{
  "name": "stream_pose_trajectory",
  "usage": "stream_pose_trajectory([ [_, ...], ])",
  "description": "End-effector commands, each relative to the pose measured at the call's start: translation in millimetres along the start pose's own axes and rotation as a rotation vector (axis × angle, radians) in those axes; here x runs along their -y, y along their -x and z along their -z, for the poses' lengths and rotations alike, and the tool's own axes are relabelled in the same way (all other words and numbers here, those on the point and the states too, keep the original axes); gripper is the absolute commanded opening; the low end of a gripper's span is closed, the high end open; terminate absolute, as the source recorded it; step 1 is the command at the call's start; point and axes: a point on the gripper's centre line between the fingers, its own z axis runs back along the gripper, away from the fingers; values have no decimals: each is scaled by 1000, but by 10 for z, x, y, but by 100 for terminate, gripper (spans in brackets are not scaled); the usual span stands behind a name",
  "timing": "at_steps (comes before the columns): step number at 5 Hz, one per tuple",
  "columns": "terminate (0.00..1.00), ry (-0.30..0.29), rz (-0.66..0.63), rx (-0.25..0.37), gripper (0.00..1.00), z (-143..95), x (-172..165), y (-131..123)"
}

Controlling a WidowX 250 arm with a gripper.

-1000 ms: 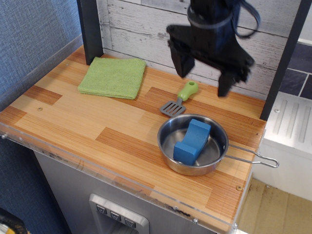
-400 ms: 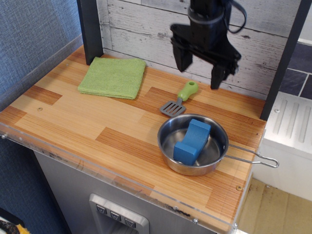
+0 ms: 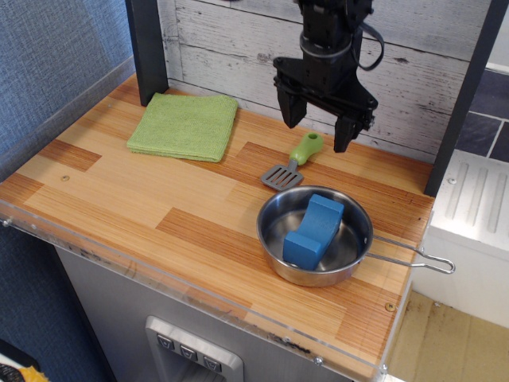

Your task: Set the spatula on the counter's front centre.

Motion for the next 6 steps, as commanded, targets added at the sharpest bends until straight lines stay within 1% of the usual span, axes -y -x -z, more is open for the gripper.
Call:
stream_pose_trajectory([
  [1, 0, -12, -48, -7, 100, 135, -157, -44],
  [2, 0, -19, -60, -42, 100, 248, -160, 6],
  [3, 0, -11, -62, -65, 100, 347, -112, 40],
  [4, 0, -35, -54, -52, 0, 354, -77, 62],
  [5, 0, -45, -62, -41, 0, 311, -71, 44],
  [6, 0, -40, -72, -39, 0, 288, -71, 70],
])
